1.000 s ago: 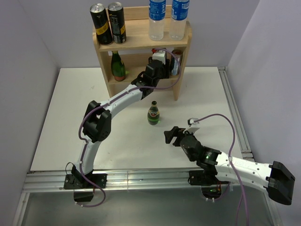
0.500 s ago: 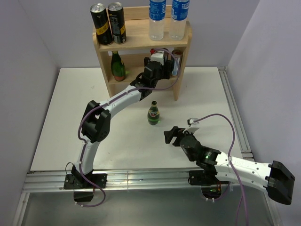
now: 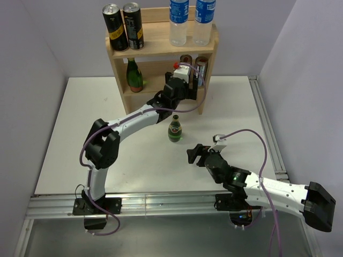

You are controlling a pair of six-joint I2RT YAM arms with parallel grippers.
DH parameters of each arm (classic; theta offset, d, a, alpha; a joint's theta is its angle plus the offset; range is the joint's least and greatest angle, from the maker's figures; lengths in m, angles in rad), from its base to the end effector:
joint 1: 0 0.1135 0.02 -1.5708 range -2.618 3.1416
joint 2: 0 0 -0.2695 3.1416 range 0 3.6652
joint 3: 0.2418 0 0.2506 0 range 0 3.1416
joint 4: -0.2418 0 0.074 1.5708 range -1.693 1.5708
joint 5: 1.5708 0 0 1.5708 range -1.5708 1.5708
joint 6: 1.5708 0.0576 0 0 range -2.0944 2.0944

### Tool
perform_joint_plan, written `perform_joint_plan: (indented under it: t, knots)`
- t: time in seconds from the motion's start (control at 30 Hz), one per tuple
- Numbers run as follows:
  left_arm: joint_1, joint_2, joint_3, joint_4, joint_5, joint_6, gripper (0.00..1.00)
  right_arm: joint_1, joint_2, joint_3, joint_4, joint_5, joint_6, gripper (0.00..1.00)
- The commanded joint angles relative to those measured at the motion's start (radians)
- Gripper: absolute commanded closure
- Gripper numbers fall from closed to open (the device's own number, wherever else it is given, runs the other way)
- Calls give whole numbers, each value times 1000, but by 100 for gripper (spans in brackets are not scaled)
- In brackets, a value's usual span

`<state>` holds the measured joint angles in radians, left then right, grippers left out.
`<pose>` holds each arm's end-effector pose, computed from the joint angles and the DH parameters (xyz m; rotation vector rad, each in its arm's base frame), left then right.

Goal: Place and organize the beverage onto the shelf

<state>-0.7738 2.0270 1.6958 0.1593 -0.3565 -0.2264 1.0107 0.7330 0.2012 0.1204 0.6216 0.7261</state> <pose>0.3820 -0.3451 0.3112 0.2153 1.7374 -0.4247 0.1191 0.1267 0.1738 0.1261 1.9372 0.5552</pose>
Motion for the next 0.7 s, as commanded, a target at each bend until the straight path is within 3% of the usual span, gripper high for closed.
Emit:
perform_joint_plan:
  t: [0.0, 0.37, 0.67]
  knots:
    - [-39, -68, -53, -23, 44, -21, 1, -4, 3, 9, 32, 36, -8, 14]
    - [-111, -267, -257, 3, -100, 7, 1, -3, 25, 18, 33, 33, -16, 14]
    - [-189, -643, -376, -147, -265, -14, 1, 14, 37, 75, 111, -65, -128, 13]
